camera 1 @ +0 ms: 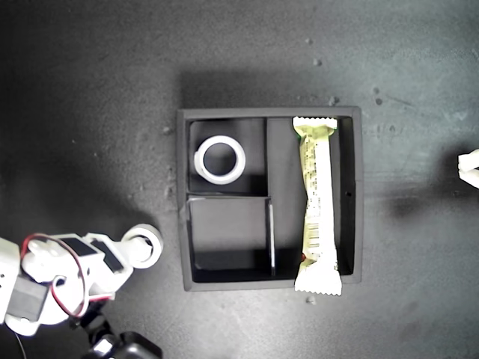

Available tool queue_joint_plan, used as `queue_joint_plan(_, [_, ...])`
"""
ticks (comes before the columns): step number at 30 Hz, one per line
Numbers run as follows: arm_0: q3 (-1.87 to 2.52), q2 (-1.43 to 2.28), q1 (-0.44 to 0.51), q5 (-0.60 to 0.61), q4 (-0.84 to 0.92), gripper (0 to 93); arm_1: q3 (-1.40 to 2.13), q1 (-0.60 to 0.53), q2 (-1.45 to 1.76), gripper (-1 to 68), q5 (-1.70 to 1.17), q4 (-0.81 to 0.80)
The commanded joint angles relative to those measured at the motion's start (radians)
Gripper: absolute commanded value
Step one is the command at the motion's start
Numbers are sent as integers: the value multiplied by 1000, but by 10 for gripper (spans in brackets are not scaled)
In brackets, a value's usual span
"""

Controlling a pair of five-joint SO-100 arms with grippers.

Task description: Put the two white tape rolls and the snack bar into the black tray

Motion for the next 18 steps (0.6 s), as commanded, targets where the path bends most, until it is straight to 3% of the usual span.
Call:
queue_joint_plan(1, [-75,-89,-29,-8,-18,94,21,2,29,-6,20,29])
queue_joint_plan(4, [-120,-187,-57,-35,3,1,21,-9,29,-6,23,46])
queue_joint_plan(6, [-166,-201,-67,-49,72,0,21,-5,29,-5,32,77])
queue_joint_plan(12, [-520,-121,-83,-6,538,0,23,49,29,3,69,172])
queue_joint_plan(18, [-1101,-242,-146,141,890,0,23,40,17,18,74,199])
